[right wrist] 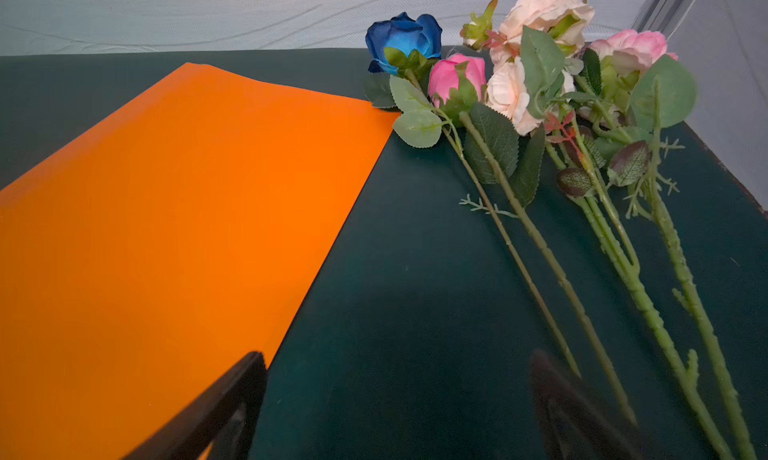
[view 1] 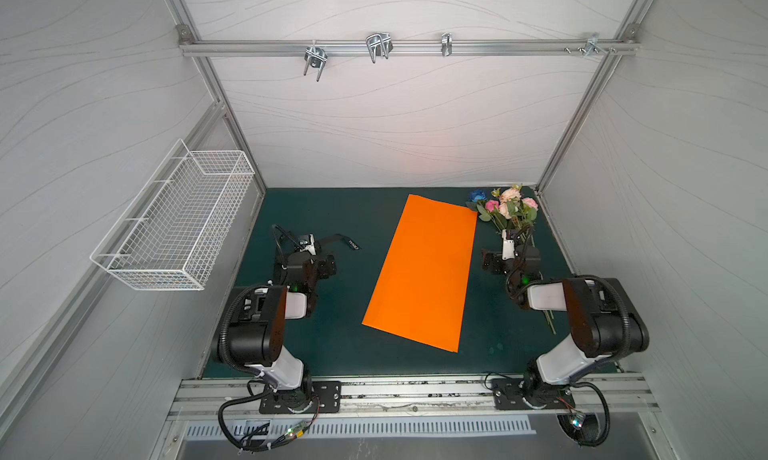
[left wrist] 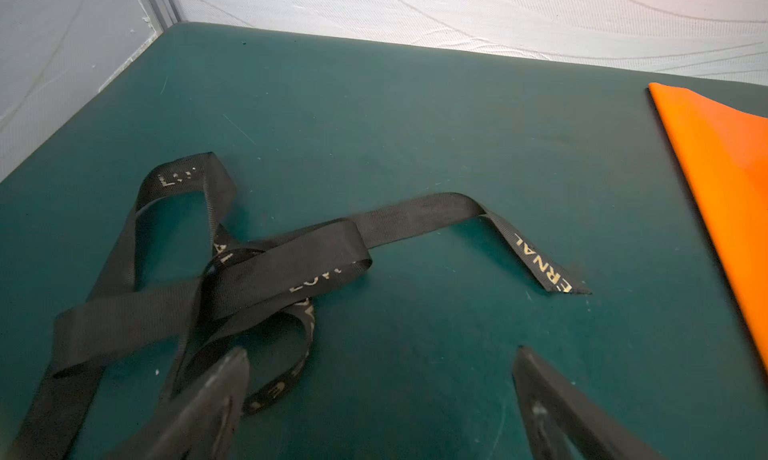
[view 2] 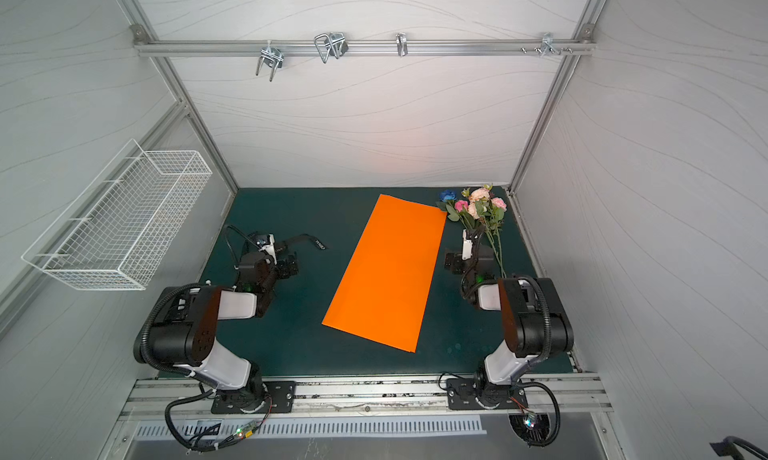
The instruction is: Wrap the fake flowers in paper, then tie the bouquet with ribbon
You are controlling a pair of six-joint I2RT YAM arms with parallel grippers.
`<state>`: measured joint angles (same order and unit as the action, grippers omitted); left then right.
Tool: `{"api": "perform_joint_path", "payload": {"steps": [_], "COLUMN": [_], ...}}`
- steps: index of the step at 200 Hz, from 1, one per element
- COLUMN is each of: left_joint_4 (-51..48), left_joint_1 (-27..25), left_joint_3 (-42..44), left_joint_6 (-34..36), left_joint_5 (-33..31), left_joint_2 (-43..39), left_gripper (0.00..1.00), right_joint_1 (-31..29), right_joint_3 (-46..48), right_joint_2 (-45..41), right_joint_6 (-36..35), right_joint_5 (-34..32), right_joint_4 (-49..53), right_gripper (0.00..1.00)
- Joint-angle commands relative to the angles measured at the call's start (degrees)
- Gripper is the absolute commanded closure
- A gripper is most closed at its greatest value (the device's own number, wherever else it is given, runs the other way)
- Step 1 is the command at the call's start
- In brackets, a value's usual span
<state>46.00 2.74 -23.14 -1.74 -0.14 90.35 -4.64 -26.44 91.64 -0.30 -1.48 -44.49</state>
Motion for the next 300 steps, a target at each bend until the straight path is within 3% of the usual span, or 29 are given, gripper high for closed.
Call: {"api": "perform_joint_path", "payload": {"steps": [1, 274, 300], "left_joint_4": [0.94, 1.17, 1.19], "left_joint_1": [0.40, 0.41, 0.44], "left_joint_3": [-1.74, -1.63, -1.15], "left_joint_6": [0.09, 0.12, 1.57], "left_joint_5": [0.66, 0.85, 4.45], "left_joint_2": [-1.36, -1.40, -2.90], "left_gripper": [0.01, 0.01, 0.01], "right_joint_1": [-0.42, -0.37, -0.32], "right_joint_3": [0.51, 0.51, 0.51], "right_joint_2": [-1.64, -1.68, -1.66], "right_joint_6": [0.12, 0.12, 0.12], "right_joint_5": [-0.31, -0.37, -0.36], "right_joint_4": [0.21, 0.31, 0.20], "right_gripper": [0.01, 0.01, 0.01]}}
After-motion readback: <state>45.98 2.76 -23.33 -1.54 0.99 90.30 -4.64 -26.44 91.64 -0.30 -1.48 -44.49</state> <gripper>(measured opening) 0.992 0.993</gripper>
